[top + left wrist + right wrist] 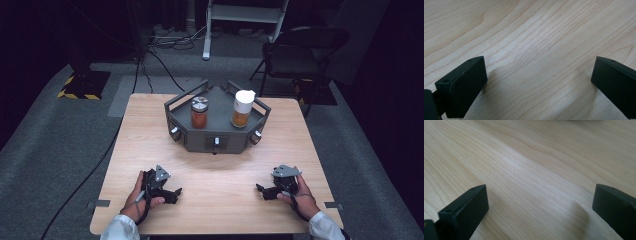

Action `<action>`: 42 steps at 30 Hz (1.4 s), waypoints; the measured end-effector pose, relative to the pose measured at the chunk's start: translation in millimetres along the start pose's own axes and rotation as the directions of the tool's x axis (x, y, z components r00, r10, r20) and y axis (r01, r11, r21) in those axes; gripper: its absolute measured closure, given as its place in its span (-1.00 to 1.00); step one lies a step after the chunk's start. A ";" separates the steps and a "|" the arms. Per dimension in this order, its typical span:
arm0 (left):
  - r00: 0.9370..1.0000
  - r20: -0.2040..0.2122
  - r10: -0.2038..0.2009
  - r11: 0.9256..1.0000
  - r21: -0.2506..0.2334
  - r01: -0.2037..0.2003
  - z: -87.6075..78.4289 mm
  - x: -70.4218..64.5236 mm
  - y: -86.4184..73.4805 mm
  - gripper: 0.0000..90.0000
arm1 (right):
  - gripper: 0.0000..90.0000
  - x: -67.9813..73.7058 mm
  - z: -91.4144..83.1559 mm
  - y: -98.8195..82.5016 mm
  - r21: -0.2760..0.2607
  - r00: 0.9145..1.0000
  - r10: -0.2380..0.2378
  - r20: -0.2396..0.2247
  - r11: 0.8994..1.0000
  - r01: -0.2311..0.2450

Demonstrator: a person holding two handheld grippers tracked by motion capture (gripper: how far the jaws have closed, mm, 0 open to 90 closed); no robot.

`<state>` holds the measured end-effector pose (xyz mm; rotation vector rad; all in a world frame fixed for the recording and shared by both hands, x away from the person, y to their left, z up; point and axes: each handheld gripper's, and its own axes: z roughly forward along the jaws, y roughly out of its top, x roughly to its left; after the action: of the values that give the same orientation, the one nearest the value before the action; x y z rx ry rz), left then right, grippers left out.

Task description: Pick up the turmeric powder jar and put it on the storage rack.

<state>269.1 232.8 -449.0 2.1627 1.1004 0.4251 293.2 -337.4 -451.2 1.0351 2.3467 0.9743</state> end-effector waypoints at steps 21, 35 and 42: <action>1.000 0.000 0.001 1.000 -0.001 -0.001 0.2 0.1 0.1 -1.00 | -1.00 -17.7 -0.3 0.6 0.026 0.998 0.043 -0.050 0.999 -0.042; 1.000 0.000 0.001 1.000 -0.001 -0.001 0.2 0.1 0.1 -1.00 | -1.00 -19.6 -0.7 0.3 0.026 0.998 0.037 -0.058 0.999 -0.035; 1.000 0.000 0.001 1.000 0.000 -0.001 0.2 0.2 0.2 -1.00 | -1.00 -20.3 -0.7 0.3 0.026 0.998 0.034 -0.061 0.999 -0.033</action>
<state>269.4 232.8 -449.0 2.1630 1.0991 0.4250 306.1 -353.0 -449.1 1.0717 2.4044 1.0047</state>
